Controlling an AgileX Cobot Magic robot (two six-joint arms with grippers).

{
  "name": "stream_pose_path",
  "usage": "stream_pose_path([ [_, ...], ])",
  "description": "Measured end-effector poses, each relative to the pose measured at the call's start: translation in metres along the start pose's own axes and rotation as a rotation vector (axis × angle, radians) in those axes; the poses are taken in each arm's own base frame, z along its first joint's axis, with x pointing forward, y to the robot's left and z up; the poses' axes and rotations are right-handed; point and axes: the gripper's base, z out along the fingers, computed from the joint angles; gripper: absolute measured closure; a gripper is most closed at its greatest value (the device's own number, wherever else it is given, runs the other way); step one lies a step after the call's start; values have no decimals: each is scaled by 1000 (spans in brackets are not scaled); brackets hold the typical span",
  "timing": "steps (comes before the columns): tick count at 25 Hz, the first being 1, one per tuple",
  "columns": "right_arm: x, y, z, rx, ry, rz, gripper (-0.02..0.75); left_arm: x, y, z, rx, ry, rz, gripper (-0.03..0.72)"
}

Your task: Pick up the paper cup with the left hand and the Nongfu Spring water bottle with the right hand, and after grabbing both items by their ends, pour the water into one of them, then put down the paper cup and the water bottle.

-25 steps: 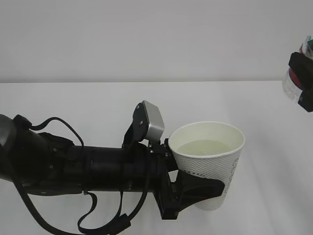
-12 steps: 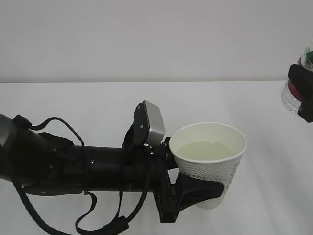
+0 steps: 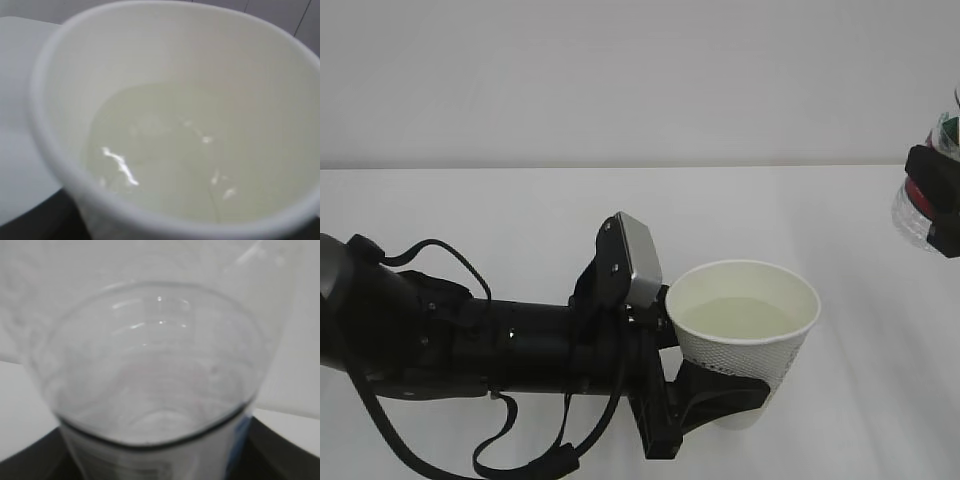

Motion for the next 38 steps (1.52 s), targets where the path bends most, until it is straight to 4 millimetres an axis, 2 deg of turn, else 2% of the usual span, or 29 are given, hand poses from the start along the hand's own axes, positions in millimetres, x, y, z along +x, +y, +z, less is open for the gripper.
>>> stream_pose_path([
  [5, 7, 0, -2, -1, 46, 5, 250, 0, 0, 0, 0, 0, 13, 190],
  [13, 28, 4, -14, -8, 120, 16, 251, 0, 0, 0, 0, 1, 31, 190],
  [22, 29, 4, -15, -8, 108, 38, 251, 1, 0, 0, -4, 8, 34, 190],
  [30, 43, 7, -24, -15, 136, 50, 251, 1, 0, 0, -4, 8, 34, 190],
  [38, 57, 9, -14, -30, 112, 89, 251, 1, 0, 0, -4, 8, 36, 190],
])
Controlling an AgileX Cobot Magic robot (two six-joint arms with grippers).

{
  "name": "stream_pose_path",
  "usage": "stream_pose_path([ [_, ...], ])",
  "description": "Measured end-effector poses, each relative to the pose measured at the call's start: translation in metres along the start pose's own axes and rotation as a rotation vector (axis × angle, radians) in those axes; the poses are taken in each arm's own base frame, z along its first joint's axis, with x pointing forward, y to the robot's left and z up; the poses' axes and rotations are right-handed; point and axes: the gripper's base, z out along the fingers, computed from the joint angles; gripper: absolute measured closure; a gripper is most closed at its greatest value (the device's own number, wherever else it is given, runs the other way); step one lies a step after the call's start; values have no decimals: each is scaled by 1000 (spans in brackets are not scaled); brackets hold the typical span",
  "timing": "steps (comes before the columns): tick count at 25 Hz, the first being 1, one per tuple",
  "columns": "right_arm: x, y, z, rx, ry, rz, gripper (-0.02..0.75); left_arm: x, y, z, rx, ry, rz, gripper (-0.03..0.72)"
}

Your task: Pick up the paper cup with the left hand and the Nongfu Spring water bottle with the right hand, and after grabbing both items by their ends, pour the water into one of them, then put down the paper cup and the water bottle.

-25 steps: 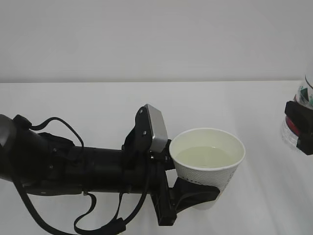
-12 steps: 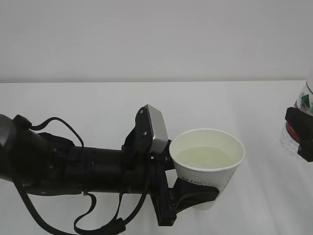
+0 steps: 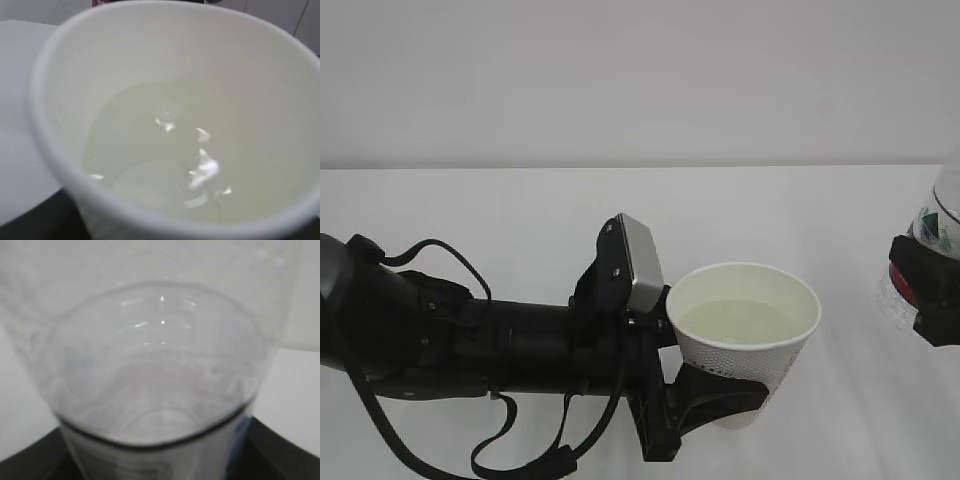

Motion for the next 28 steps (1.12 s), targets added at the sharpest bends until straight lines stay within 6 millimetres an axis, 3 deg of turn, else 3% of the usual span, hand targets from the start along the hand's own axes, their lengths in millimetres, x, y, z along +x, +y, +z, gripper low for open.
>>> stream_pose_path([
  [13, 28, 0, 17, -10, 58, 58, 251, 0, 0, 0, 0, 0, 0, 190],
  [28, 28, -7, 18, 63, 52, 93, 251, 0, 0, 0, 0, 0, 0, 190],
])
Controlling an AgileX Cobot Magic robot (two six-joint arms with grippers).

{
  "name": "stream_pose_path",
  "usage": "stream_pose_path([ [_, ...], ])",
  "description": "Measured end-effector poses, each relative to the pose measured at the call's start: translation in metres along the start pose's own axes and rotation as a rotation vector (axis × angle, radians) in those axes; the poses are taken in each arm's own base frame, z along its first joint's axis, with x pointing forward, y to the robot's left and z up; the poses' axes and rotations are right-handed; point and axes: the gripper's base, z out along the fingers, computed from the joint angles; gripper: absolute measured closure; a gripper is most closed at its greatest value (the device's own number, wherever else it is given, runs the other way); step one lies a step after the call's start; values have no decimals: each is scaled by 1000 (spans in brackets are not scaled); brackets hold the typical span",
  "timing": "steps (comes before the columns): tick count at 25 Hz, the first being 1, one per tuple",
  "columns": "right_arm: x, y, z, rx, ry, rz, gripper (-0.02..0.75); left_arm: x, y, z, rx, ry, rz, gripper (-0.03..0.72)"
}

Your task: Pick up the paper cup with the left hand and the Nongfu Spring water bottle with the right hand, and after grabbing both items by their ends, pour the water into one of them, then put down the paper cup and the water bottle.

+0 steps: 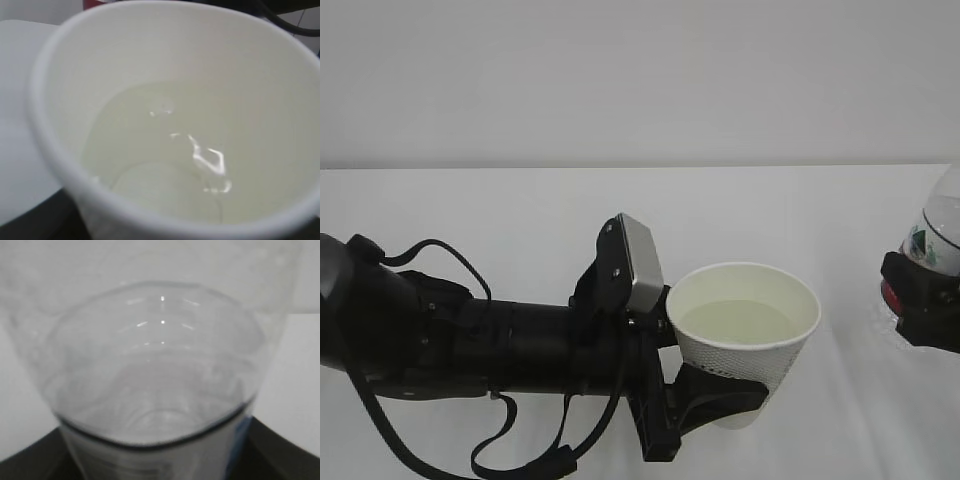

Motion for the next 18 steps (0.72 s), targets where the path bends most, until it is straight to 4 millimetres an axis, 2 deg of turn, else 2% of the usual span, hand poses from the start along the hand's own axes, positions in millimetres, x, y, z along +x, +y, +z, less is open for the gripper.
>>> stream_pose_path([
  [9, 12, -4, 12, 32, 59, 16, 251, 0, 0, 0, 0, 0, 0, 190],
  [18, 12, -5, 34, 33, 57, 17, 251, 0, 0, 0, 0, 0, 0, 190],
])
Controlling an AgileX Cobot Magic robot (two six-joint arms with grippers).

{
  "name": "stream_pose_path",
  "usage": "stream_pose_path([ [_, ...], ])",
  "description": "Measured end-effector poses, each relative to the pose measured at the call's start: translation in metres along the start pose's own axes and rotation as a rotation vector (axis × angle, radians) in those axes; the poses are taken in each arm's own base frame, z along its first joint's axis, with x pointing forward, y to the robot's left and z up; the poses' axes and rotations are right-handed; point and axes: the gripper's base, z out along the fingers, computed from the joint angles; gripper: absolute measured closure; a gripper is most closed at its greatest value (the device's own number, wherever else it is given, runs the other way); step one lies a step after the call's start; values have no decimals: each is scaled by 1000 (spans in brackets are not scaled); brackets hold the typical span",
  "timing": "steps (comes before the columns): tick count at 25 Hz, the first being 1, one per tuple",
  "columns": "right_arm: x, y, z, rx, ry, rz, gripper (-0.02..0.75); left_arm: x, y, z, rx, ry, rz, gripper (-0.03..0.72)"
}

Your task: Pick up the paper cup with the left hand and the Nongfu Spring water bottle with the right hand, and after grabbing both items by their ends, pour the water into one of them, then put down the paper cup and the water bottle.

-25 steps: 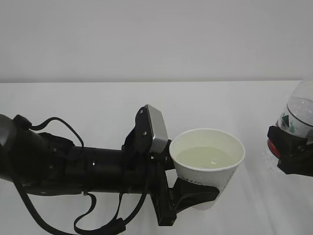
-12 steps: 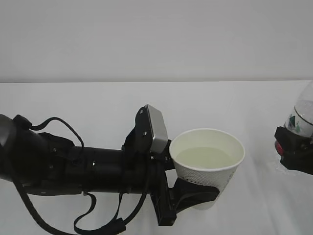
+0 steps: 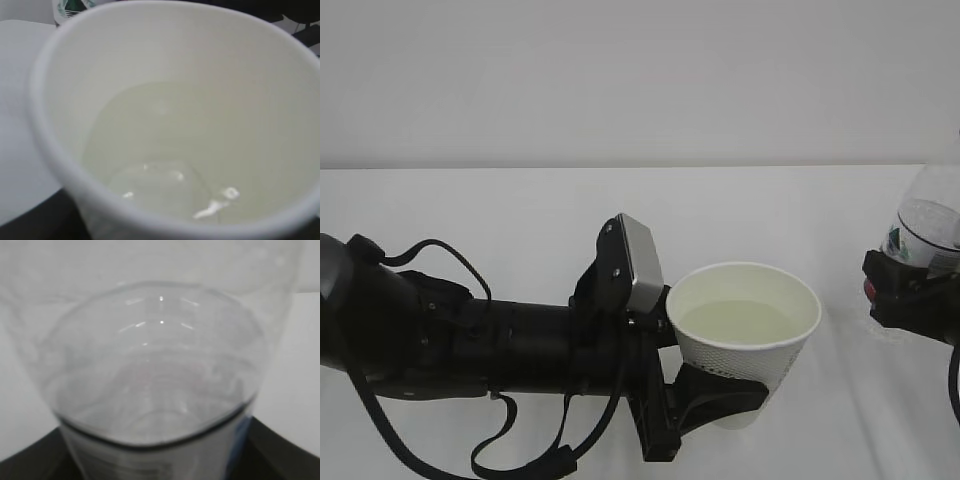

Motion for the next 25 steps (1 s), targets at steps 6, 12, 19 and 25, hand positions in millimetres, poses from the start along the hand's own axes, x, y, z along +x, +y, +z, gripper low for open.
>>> stream_pose_path([
  [6, 2, -1, 14, 1, 6, 0, 251, 0, 0, 0, 0, 0, 0, 190],
  [12, 1, -1, 33, 0, -5, 0, 251, 0, 0, 0, -1, -1, 1, 190],
  [19, 0, -2, 53, -2, -20, -1, 251, 0, 0, 0, -3, -1, 1, 190],
  [25, 1, -2, 63, -2, -24, -1, 251, 0, 0, 0, -3, -1, 1, 190],
])
